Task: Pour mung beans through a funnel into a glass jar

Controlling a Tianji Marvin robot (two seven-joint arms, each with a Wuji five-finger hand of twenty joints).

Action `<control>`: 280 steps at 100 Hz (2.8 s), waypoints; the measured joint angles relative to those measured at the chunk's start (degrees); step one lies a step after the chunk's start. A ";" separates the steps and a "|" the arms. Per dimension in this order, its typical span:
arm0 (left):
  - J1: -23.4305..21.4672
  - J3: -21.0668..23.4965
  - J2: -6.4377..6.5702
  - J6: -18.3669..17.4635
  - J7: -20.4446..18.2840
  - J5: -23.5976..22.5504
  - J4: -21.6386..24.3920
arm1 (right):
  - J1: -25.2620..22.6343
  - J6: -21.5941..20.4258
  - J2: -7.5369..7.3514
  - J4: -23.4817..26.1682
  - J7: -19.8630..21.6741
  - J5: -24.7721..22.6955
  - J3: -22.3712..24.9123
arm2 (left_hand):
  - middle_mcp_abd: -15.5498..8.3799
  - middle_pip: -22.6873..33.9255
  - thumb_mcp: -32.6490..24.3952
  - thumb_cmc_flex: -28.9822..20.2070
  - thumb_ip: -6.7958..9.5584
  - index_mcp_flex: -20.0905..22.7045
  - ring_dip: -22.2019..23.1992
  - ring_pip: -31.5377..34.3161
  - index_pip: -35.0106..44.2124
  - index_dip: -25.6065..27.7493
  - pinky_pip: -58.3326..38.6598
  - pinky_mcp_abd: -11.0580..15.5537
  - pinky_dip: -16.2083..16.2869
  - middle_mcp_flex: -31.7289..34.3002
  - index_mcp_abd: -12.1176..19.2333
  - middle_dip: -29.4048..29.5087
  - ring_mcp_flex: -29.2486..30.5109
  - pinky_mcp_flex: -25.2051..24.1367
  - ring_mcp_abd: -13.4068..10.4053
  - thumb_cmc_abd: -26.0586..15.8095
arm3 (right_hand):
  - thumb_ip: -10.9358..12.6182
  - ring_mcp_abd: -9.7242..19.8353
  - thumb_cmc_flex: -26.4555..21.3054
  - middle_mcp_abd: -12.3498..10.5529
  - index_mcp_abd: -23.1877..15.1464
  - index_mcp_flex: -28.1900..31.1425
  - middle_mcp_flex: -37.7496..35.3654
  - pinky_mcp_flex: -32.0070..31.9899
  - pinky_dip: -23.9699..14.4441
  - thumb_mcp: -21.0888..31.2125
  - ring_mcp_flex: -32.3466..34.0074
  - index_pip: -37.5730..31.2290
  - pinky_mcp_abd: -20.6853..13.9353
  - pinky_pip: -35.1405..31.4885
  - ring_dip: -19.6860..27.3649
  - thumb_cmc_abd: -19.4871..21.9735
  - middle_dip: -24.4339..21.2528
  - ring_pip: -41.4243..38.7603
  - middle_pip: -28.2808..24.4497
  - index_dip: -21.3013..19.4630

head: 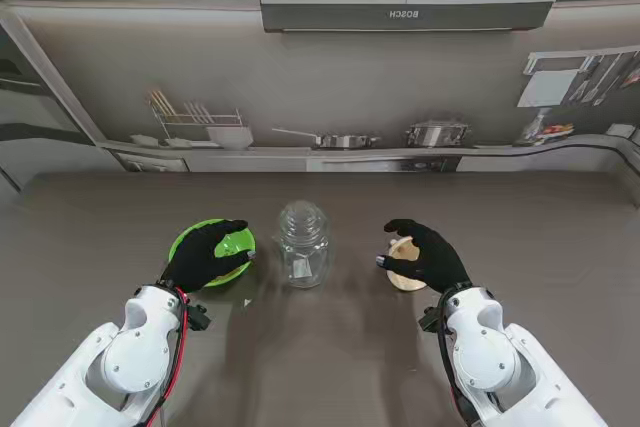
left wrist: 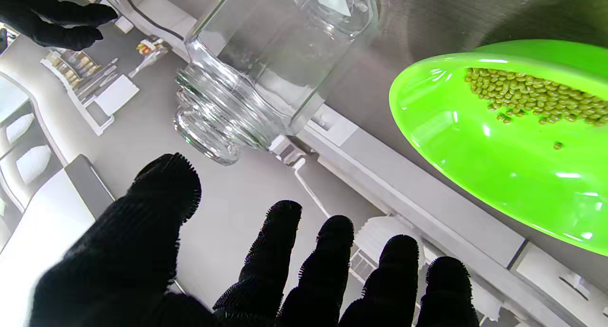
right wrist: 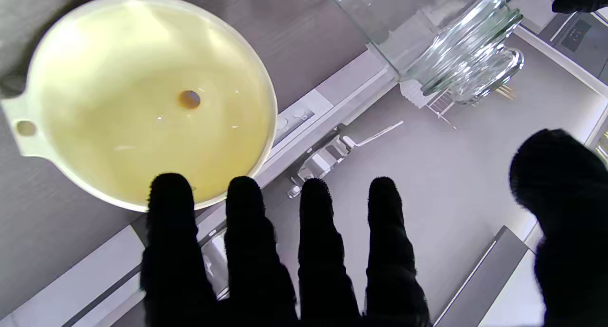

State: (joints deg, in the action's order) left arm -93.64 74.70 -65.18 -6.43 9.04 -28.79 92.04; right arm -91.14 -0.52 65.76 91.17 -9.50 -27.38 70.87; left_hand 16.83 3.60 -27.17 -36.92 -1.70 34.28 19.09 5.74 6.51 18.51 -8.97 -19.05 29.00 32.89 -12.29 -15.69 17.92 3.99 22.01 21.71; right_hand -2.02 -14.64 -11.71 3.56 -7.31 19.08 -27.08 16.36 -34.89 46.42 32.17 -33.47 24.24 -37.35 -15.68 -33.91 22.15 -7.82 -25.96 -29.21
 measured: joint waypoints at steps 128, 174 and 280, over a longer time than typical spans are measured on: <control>-1.38 1.03 0.35 2.05 -2.37 0.16 2.07 | 21.40 4.95 -0.48 -7.33 5.98 -3.04 -16.99 | 0.00 0.00 1.41 0.00 0.00 0.00 -0.12 -0.50 0.00 -0.87 0.02 -0.13 -0.68 -0.01 0.00 0.70 -0.12 -1.35 -0.02 -1.55 | 0.01 0.09 1.43 -0.11 -0.78 0.65 0.85 3.49 -0.88 -0.02 2.40 2.92 -0.01 -1.27 0.02 0.00 -0.10 -1.28 0.78 0.02; -1.11 0.81 0.37 1.90 -2.43 0.54 2.03 | 32.97 5.77 1.00 -14.79 7.36 -4.28 -27.68 | 0.22 0.00 1.50 0.00 0.00 0.00 -0.12 -0.51 0.00 -0.87 0.02 -0.13 -0.68 -0.01 0.00 0.70 -0.13 -1.36 -0.07 -1.55 | 0.01 1.65 2.80 -0.19 -2.06 0.54 2.87 7.34 -4.67 -0.02 6.73 5.31 -1.48 -11.42 -5.62 0.00 0.31 -7.99 0.00 -0.12; -2.22 2.10 0.34 1.74 -2.15 0.76 2.92 | 47.44 5.96 3.73 -25.18 12.49 -7.24 -43.78 | 0.40 0.00 2.12 -0.07 0.00 0.04 -0.12 -0.51 0.00 -0.87 0.02 -0.16 -0.68 -0.01 0.00 0.70 -0.13 -1.37 -0.08 -2.29 | 1.84 7.03 -0.64 -1.08 -3.64 -3.86 2.66 18.83 -10.46 1.94 16.96 -10.27 -5.05 -27.48 -21.14 -5.72 18.13 -38.05 -22.01 -13.06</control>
State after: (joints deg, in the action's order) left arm -95.86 76.81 -64.84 -4.68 6.88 -28.04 94.95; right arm -43.69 5.44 69.49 65.99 2.99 -34.61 27.09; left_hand 17.23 3.60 -25.05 -37.00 -1.70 34.32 18.97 5.23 6.50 17.64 -8.95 -19.21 28.31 32.88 -12.28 -14.99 17.79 2.62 21.92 19.42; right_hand -0.18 -7.61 -12.35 2.47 -10.94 15.22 -24.42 35.19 -45.35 48.37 49.13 -43.74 19.19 -64.83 -36.82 -39.63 40.28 -45.88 -47.98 -42.27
